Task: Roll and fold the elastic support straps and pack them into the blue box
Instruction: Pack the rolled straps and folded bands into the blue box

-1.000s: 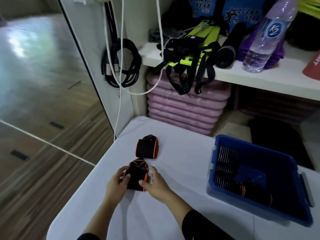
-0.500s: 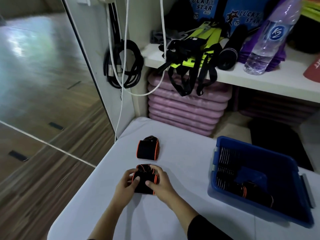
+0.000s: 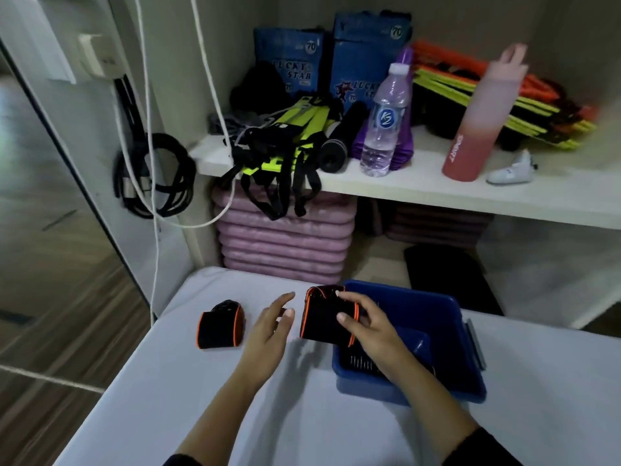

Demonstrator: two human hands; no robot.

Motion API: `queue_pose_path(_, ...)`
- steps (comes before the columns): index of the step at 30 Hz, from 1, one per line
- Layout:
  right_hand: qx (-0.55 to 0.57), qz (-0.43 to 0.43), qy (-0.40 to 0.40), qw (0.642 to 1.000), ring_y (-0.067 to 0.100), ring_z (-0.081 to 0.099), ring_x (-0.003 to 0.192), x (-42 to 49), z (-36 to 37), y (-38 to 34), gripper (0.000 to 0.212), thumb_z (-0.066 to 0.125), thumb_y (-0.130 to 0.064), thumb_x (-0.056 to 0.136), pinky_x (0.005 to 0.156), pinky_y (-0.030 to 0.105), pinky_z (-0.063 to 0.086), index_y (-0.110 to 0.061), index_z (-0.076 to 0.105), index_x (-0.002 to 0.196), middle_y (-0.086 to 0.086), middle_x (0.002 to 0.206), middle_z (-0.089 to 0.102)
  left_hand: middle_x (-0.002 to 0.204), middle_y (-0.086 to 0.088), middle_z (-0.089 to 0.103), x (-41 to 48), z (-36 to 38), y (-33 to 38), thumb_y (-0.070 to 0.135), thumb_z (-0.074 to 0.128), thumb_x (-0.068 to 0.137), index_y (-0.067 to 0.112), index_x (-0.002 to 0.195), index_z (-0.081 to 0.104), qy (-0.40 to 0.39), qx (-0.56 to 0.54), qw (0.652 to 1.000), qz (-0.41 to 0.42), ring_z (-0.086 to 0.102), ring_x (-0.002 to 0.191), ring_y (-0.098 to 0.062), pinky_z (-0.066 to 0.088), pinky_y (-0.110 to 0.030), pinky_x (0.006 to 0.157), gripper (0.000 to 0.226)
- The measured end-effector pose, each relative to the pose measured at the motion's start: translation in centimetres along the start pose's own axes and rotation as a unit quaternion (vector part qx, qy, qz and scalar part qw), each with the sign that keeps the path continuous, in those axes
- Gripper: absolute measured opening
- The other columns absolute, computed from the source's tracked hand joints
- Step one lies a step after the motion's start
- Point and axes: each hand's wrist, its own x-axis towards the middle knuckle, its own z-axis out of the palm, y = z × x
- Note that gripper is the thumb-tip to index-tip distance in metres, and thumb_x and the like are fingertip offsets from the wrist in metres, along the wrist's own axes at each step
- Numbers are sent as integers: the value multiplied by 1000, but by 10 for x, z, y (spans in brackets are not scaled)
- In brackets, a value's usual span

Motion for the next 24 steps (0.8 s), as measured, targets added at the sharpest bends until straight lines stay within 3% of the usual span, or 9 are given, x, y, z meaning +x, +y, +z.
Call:
queue_pose_path(2,-9,14,39,999,13,66,93,-4,-30,-1,30,63,-15,89,77,23,55,-32,60,114,7,113,64,113,3,52,8,18,1,34,44,96,38,129,46,-12,48,999,11,55,89,-5,43,-16,82,34)
queue_pose_path(4,-15,30,74,997,20,67,94,-6,-56,4,29,62,-16,89,79,32,57,-33,59,113,10,112,65,118,1,48,13,36,2,32,46,95,33,133,42,-36,91,995,14,56,85,-6,42,-14,78,39)
queue_pose_path(6,-23,37,101,994,23,65,98,-8,-79,13,29,61,-14,89,85,38,56,-31,59,112,9,116,62,126,0,42,19,50,-2,30,48,95,31,137,38,-67,120,990,8,56,96,-14,43,-24,90,43)
queue_pose_path(8,-27,48,119,991,23,65,94,-8,-98,26,28,60,-12,90,79,33,57,-30,58,111,9,116,60,135,-4,37,25,60,-8,28,49,94,28,139,35,-90,150,985,4,50,114,-22,40,-35,103,47)
queue_pose_path(10,-40,68,143,987,26,64,97,-1,-113,44,28,59,-11,90,79,36,57,-30,57,111,11,121,56,139,-8,34,31,68,-14,30,49,94,25,141,33,-105,176,979,-5,42,124,-25,37,-41,107,50)
queue_pose_path(13,-62,89,166,980,29,59,107,12,-128,71,30,61,-9,89,91,44,53,-35,58,103,12,129,50,142,-8,32,36,76,-16,33,47,94,25,142,30,-122,199,972,-16,39,127,-26,37,-43,107,52)
queue_pose_path(17,-70,117,160,978,27,56,109,28,-131,91,29,58,0,89,81,29,52,-26,56,101,14,129,50,142,-7,33,39,83,-21,32,47,94,25,142,29,-139,208,968,-6,39,126,-25,38,-43,107,52)
queue_pose_path(21,-97,136,160,973,31,55,111,40,-134,103,34,55,3,89,87,35,52,-31,54,95,16,130,48,140,-2,35,40,87,-28,31,46,94,27,142,28,-144,202,969,-2,40,124,-20,38,-39,106,51)
queue_pose_path(24,-118,140,159,970,28,53,112,42,-135,103,30,55,4,88,83,28,50,-22,54,102,12,127,49,141,1,35,41,89,-31,31,45,95,27,142,27,-144,200,969,5,40,123,-17,39,-38,106,51)
